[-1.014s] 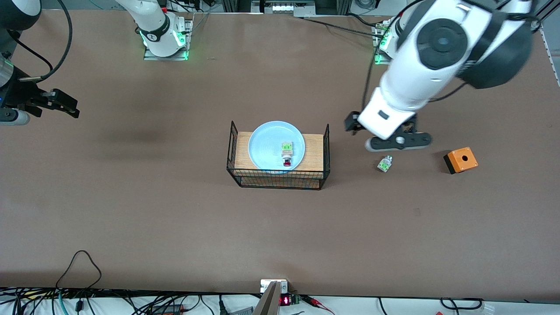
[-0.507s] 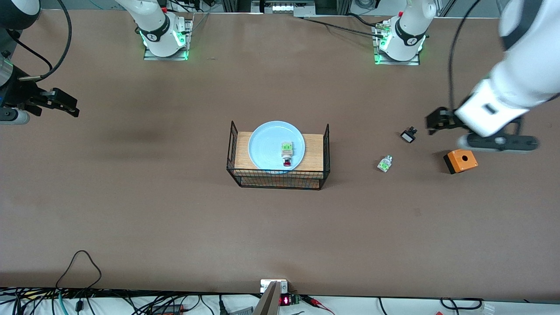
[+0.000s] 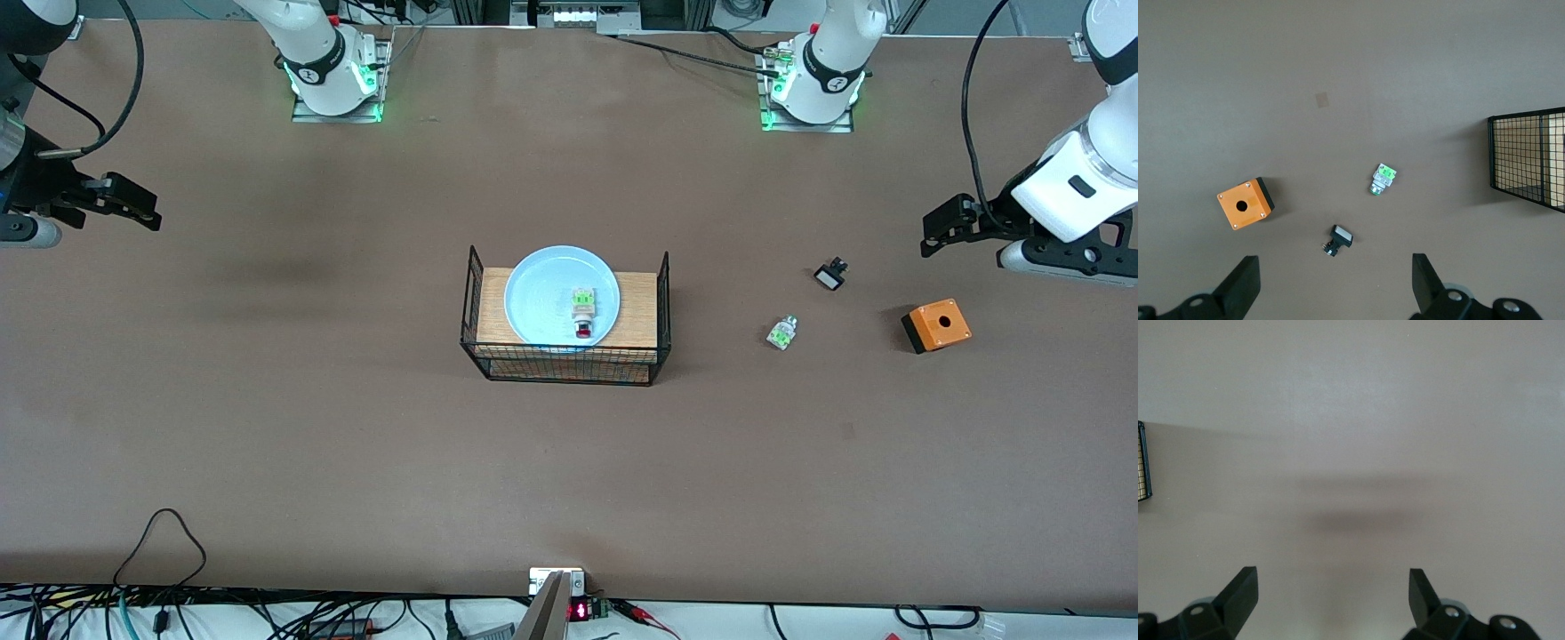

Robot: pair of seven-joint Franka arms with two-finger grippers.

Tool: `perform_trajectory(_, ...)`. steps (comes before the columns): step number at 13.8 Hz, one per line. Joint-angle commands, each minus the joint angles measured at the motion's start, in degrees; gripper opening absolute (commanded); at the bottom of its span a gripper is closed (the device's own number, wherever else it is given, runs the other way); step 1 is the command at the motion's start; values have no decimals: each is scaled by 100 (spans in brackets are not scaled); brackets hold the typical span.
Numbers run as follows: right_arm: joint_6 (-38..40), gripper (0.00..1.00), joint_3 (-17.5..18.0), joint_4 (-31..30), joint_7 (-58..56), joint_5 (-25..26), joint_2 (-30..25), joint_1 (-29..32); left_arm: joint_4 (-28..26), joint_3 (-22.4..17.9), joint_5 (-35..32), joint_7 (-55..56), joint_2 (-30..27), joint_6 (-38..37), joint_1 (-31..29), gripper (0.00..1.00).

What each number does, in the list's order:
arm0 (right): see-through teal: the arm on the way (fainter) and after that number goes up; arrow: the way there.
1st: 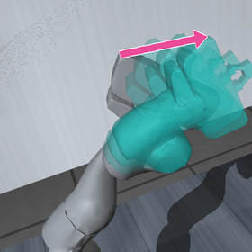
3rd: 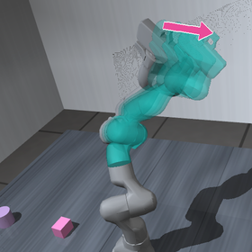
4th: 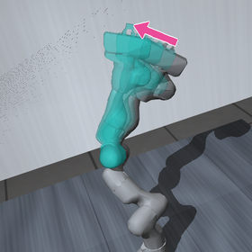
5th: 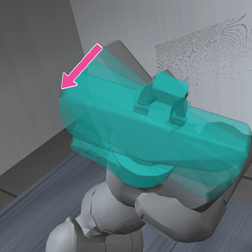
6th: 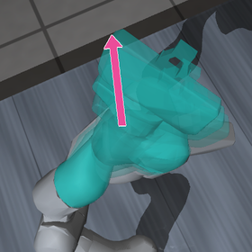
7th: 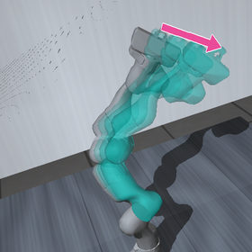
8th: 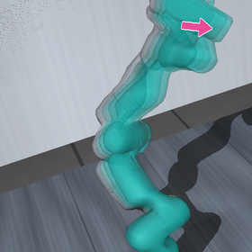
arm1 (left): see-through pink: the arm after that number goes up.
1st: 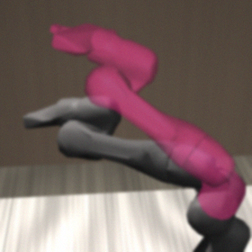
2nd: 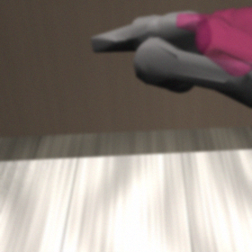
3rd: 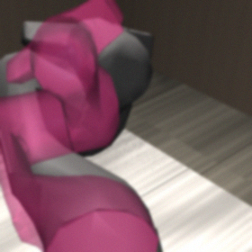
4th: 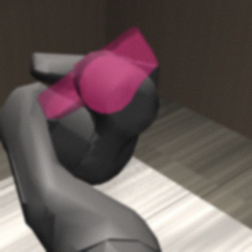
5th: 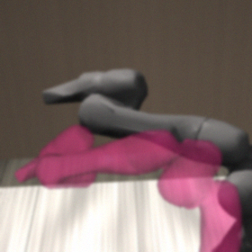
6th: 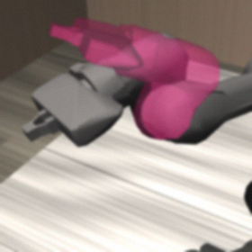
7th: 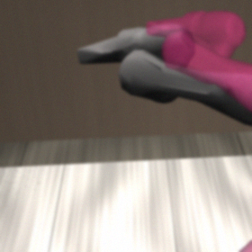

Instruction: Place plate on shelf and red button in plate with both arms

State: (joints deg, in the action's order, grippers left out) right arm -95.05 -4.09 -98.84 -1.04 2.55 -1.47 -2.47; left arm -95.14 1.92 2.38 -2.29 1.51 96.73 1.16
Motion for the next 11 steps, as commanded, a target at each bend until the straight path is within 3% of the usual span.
perform_trajectory(1, 127, 100, -12, 75, -10, -88, -46, 10, 39, -77, -106, 369, -134, -356, 104, 100)
perform_trajectory(11, 127, 100, -12, 75, -10, -88, -38, 10, 145, -51, -360, 360, -125, -418, 51, 100)
